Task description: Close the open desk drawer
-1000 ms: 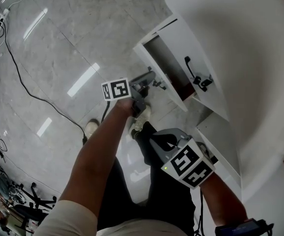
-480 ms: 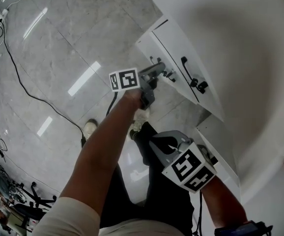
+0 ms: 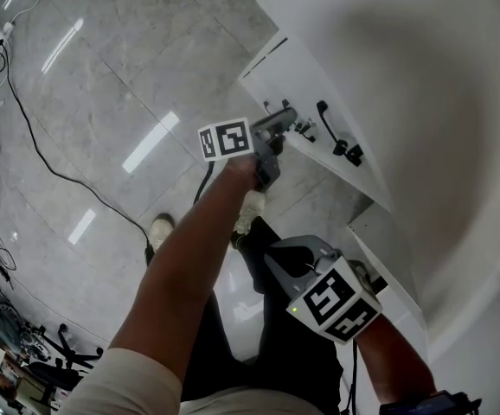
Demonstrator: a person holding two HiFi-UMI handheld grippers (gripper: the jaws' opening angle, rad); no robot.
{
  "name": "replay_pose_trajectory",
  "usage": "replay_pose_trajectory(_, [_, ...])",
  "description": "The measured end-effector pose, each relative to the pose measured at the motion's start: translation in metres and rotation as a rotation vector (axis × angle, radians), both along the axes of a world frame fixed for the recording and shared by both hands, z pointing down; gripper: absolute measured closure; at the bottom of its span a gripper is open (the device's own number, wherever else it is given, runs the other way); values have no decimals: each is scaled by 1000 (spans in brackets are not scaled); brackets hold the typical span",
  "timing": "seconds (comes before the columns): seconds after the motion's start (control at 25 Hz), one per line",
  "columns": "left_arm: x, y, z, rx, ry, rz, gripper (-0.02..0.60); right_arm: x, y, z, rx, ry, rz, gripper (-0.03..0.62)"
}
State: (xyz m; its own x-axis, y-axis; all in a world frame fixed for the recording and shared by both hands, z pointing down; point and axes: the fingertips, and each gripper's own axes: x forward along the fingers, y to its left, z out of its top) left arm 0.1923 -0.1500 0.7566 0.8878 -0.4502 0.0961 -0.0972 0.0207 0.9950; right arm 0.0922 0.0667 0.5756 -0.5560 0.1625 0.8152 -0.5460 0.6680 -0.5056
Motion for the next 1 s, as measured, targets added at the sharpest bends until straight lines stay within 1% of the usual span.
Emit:
replay_pose_trajectory(0.12, [0,-1,0,3,-10,-5,555,-1,0,0,-5,-5,11,591])
replay_pose_trajectory(0.24, [-2,-2,0,5,-43,9,552,-3,-2,-2,-2,-6,18,591])
replay_pose_trajectory(0.36, [-2,-1,1,-10,-75,5,550,-3,-3,-7,0,-5,28,591])
replay_pose_trajectory(0.4, [-3,0,2,-15,-87,7,521,-3,-4,-10,-1,-6,30,591])
replay_pose_trajectory(0.44, [-5,2,3,-17,-107,15,455,-4,-4,-12,-2,-7,33,591])
replay_pose_trajectory(0.48, [-7,4,4,-16,-130,28,376,-4,-3,-14,-4,-8,37,591])
replay_pose_trajectory(0.56, [-16,10,1,-14,-156,51,374,-5,-1,-19,-3,-4,50,591])
replay_pose_trajectory(0.76, [-44,23,-29,1,-158,77,391,-11,-2,-39,13,-2,95,591])
replay_pose_trajectory(0.88, [-56,30,-58,9,-149,83,396,-17,-4,-60,25,-5,118,591])
replay_pose_trajectory(1.0, [-74,43,-102,19,-126,99,397,-31,0,-91,40,9,132,591])
